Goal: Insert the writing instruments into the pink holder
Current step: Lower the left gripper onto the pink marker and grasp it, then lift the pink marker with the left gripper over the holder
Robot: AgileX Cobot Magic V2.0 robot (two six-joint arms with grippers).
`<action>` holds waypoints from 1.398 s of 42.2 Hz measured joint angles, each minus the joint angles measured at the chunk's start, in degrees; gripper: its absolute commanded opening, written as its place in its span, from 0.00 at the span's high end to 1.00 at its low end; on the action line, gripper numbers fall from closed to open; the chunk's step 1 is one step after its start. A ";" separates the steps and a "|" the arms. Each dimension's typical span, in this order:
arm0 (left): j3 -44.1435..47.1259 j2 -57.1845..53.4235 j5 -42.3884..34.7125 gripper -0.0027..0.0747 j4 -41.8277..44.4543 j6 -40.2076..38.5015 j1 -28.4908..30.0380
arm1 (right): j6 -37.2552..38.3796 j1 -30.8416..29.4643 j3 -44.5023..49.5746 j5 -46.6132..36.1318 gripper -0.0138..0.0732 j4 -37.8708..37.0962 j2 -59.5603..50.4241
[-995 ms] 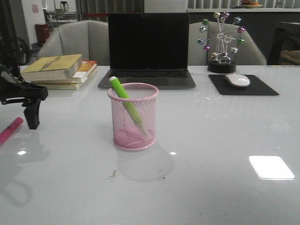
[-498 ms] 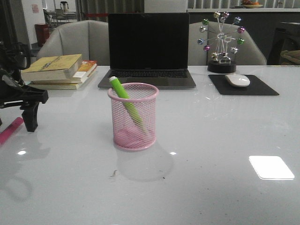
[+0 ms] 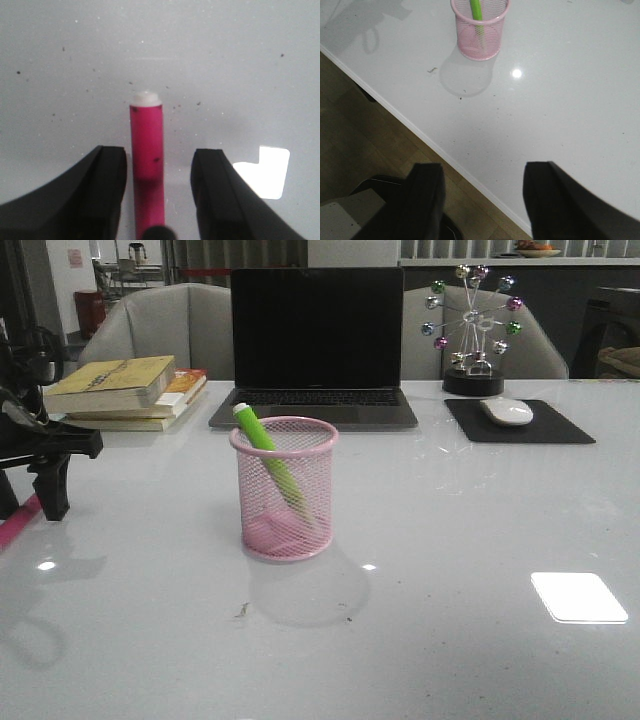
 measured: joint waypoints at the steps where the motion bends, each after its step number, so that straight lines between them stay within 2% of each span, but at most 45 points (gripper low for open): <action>1: 0.00 0.00 0.00 0.50 -0.43 0.23 0.31 | 0.00 0.00 0.00 0.00 0.30 0.00 0.00; 8: 0.00 0.00 0.67 0.54 -2.47 2.88 1.61 | 0.00 0.00 0.00 0.00 0.30 0.00 0.00; 15: 0.00 0.00 1.24 0.73 -2.66 3.85 1.99 | 0.00 0.00 0.00 0.00 0.30 0.00 0.00; 21: 0.00 0.00 1.24 0.85 -2.97 3.98 1.99 | 0.00 0.00 0.00 0.00 0.30 0.00 0.00; 28: 0.00 -0.53 1.33 0.85 -2.95 3.98 1.99 | 0.00 0.00 0.00 0.00 0.30 0.00 0.00; 34: 0.96 -5.80 -0.11 0.85 -3.25 3.98 1.37 | 0.00 0.00 0.00 0.00 0.30 0.00 0.00; 40: 8.04 -16.64 -10.35 0.85 -5.16 3.98 -2.14 | 0.00 0.00 0.00 0.00 0.30 0.00 0.00; 50: 23.58 -34.45 -32.43 0.85 -6.46 3.98 -15.52 | 0.00 0.00 0.00 0.00 0.30 0.00 0.00; 59: 30.66 -38.52 -53.21 0.85 -6.54 3.98 -27.32 | 0.00 0.00 0.00 0.00 0.30 0.00 0.00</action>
